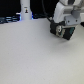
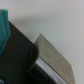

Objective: Open the kcup holder, insert the kcup into the holder, and close the kcup holder

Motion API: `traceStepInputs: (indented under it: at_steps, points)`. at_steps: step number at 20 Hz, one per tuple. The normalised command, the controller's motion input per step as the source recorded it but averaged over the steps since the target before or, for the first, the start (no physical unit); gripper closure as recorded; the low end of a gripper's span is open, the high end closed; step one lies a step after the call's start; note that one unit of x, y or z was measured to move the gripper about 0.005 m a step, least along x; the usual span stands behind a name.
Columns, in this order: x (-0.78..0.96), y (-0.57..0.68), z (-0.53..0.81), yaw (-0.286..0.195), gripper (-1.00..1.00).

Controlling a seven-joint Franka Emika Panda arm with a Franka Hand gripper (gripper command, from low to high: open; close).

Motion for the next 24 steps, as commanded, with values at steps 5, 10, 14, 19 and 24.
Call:
traceStepInputs:
  at_steps: [5, 10, 14, 19, 24]
  points:
    - [-0.68, 0.45, 0.02, 0.089, -1.00]
    - [-0.70, 0.45, 0.01, 0.086, -1.00]
    - [-0.57, 0.43, 0.03, 0.064, -1.00]
    - [0.07, 0.15, 0.53, 0.000, -1.00]
    - [0.18, 0.04, 0.28, -0.019, -1.00]
